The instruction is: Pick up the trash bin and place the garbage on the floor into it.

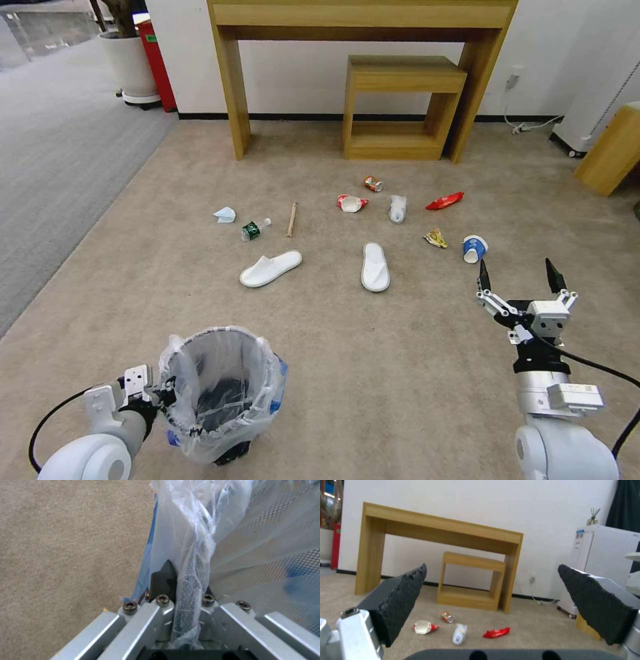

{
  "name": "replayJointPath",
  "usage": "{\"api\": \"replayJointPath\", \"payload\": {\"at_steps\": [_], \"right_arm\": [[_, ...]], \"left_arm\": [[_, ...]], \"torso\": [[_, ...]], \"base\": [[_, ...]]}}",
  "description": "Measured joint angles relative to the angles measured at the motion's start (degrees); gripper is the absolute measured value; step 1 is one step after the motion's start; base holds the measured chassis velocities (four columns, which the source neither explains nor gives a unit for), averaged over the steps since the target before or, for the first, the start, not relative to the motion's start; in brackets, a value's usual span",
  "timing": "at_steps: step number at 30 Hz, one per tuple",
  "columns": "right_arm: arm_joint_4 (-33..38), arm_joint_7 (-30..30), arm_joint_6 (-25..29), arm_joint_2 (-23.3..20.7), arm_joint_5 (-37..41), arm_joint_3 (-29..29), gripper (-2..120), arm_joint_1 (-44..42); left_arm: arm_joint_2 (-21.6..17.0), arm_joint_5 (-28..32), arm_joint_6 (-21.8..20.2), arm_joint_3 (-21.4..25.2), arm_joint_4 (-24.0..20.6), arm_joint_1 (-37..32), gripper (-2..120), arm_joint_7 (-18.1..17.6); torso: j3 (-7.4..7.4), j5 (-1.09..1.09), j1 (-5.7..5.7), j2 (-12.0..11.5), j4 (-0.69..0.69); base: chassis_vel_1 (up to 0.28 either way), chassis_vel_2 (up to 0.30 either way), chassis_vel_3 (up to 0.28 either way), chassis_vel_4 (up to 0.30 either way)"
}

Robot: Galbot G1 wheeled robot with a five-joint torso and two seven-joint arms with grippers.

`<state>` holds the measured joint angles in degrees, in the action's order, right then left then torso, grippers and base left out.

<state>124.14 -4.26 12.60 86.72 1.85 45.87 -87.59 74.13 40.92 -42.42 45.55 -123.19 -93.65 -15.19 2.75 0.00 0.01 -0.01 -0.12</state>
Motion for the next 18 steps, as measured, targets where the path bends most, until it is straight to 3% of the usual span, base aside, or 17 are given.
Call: {"api": "replayJointPath", "payload": {"at_steps": [12,18], "right_arm": [[-0.3,0.0,0.4,-0.2,0.4,0.1,100,0.2],[-0.5,-0.1,0.4,-0.2,0.3,0.1,100,0.3]], "left_arm": [[0.9,12.4,0.2,4.0,-7.1,1.8,1,-5.9],[1.3,24.0,0.2,6.3,-12.1,3.1,1,-11.1]], "torso": [[-0.01,0.01,0.00,0.0,0.00],[-0.01,0.01,0.00,0.0,0.01]], "base": [[0.000,0.000,0.000,0.000],[0.000,0.000,0.000,0.000]]}}
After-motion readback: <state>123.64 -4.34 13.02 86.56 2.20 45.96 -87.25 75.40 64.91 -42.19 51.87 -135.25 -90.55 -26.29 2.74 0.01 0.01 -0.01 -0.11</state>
